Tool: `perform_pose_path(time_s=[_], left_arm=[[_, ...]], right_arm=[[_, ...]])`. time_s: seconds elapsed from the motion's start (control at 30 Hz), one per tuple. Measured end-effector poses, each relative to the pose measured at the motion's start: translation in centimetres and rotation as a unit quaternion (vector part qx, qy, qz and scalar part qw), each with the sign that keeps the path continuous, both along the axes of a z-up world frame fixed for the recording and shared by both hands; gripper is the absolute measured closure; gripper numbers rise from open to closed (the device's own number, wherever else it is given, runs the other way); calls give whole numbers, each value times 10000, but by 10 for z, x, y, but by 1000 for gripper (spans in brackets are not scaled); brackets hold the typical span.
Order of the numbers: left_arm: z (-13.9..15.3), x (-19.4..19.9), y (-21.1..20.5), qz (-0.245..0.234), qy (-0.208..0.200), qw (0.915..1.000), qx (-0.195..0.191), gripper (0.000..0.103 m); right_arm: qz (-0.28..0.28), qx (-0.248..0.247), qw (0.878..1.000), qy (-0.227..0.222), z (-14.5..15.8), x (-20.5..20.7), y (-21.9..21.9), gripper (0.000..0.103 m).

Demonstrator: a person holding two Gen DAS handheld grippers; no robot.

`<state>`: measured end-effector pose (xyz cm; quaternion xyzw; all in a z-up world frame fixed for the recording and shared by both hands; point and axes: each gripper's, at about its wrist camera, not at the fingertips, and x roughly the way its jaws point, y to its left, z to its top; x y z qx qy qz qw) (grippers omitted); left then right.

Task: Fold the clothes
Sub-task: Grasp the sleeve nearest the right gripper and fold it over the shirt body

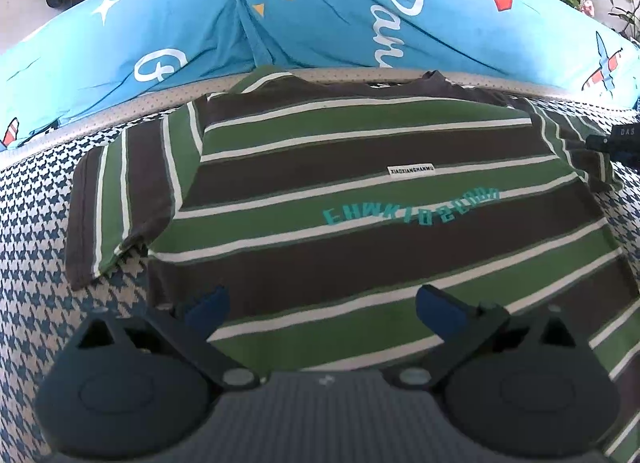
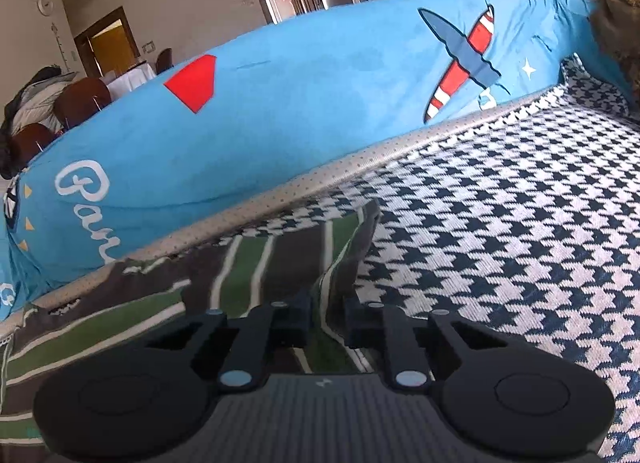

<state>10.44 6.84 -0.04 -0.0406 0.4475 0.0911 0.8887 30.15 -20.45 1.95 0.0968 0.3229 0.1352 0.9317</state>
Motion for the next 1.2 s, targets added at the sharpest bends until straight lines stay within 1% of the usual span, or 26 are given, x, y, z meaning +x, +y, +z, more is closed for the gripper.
perform_pose_path(time_s=[0.1, 0.23, 0.33, 0.43, 0.53, 0.57, 0.6, 0.67, 0.73, 0.77, 0.9, 1.0, 1.1, 1.2], left_arm=[[0, 0, 0, 23, -2, 10000, 23, 0], [1, 0, 2, 102, -18, 9999, 48, 0], [1, 0, 4, 164, -26, 9998, 69, 0], [1, 0, 6, 224, -27, 9997, 70, 0], [1, 0, 7, 266, -19, 9996, 51, 0], [1, 0, 7, 271, -16, 9996, 41, 0], [1, 0, 7, 274, -16, 9996, 35, 0], [2, 0, 8, 285, -29, 9996, 30, 0], [2, -1, 9, 302, -46, 9995, 19, 0], [3, -1, 9, 309, -49, 9995, 15, 0], [2, 0, 9, 319, -47, 9995, 18, 0], [2, 0, 8, 310, -37, 9995, 9, 0], [1, 0, 9, 337, -18, 9994, -12, 0], [-1, 1, 11, 377, 9, 9993, -33, 0]], right_arm=[[123, 8, 9997, -187, 10, -5, 8, 89], [489, 84, 9976, -487, 26, -18, 28, 89], [938, 145, 9930, -706, 36, -32, 50, 90], [1582, 191, 9836, -840, 40, -48, 77, 90], [2171, 277, 9738, -609, 33, -58, 100, 87], [2386, 319, 9694, -485, 30, -60, 106, 85], [2544, 325, 9656, -417, 28, -63, 110, 82], [2761, 271, 9599, -394, 28, -67, 117, 81], [2805, 289, 9585, -421, 30, -68, 116, 81], [2750, 308, 9600, -429, 32, -67, 114, 81], [2330, 250, 9714, -381, 35, -56, 99, 80], [2048, 203, 9784, -190, 34, -48, 87, 80], [2083, 151, 9779, -19, 31, -46, 82, 80], [2249, -135, 9743, 31, 28, -51, 88, 80]])
